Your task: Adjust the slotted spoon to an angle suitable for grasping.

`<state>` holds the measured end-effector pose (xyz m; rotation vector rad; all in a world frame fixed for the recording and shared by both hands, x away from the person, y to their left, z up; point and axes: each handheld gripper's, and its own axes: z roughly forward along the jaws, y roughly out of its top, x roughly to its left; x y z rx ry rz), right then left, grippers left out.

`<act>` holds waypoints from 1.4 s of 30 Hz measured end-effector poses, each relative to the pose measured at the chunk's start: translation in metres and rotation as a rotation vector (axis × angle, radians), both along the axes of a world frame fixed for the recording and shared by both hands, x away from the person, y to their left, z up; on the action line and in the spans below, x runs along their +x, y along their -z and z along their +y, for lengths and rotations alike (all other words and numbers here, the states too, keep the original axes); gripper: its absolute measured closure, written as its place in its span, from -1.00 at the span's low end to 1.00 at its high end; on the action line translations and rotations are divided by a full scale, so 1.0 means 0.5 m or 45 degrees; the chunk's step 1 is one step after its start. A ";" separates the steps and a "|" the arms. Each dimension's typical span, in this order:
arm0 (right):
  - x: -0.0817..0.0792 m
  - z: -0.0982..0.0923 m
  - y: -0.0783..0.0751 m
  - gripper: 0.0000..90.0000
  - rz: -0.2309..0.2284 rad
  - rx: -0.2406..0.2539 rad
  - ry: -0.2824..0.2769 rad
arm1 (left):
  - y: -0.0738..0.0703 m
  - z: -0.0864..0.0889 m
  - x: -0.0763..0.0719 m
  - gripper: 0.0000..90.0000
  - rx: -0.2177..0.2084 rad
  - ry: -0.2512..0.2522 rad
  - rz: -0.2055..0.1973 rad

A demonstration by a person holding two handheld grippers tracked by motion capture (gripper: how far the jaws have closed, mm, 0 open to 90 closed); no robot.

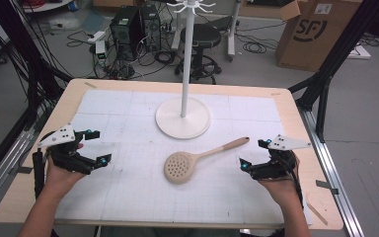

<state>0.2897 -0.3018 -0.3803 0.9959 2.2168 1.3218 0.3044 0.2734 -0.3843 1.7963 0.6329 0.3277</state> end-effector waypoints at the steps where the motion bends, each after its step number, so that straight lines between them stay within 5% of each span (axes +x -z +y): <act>1: 0.001 0.000 0.001 -0.99 0.004 0.004 -0.004 | 0.000 0.000 0.000 -0.96 0.000 0.000 0.000; 20: -0.010 0.012 -0.006 -0.88 -0.001 -0.048 0.008 | 0.007 0.001 0.001 -0.96 0.018 -0.002 -0.004; 42: 0.029 0.023 -0.021 -0.06 0.044 -0.083 0.020 | 0.011 -0.002 0.001 -0.96 0.020 0.014 0.007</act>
